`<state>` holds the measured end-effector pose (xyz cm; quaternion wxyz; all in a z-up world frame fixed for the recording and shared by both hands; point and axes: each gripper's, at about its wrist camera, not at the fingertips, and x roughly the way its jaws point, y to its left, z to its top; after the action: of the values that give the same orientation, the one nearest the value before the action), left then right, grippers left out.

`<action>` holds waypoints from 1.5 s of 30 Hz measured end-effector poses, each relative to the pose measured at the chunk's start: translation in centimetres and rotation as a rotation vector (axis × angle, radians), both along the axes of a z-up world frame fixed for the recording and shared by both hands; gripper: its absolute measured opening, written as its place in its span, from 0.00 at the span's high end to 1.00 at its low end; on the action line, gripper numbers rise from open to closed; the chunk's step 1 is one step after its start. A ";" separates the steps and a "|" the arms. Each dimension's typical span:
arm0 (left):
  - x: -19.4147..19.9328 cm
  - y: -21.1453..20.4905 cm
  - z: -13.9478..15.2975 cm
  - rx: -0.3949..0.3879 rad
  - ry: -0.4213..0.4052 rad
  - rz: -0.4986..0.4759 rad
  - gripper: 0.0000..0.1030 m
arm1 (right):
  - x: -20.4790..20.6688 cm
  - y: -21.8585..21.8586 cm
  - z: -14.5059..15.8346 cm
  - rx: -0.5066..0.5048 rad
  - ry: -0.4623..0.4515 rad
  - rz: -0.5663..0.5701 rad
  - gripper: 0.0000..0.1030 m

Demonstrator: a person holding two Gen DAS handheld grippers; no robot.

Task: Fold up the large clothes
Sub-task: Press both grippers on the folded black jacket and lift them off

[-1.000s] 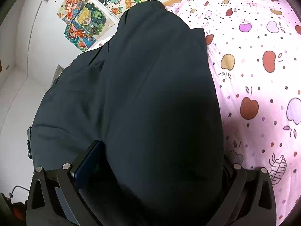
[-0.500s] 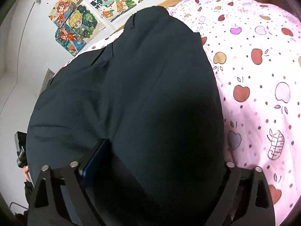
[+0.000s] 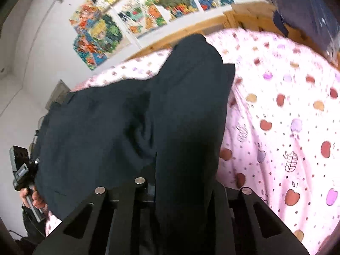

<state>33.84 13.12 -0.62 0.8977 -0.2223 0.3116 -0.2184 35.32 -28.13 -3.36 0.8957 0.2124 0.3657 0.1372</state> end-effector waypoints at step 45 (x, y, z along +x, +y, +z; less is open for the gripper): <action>-9.0 2.7 -1.3 0.161 0.109 0.302 0.13 | -9.8 1.2 1.8 -0.252 -0.057 -0.117 0.27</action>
<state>24.79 15.78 -1.88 0.9170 -0.2054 0.3393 -0.0430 25.53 -26.92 -1.55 0.9319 0.1153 0.3412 0.0438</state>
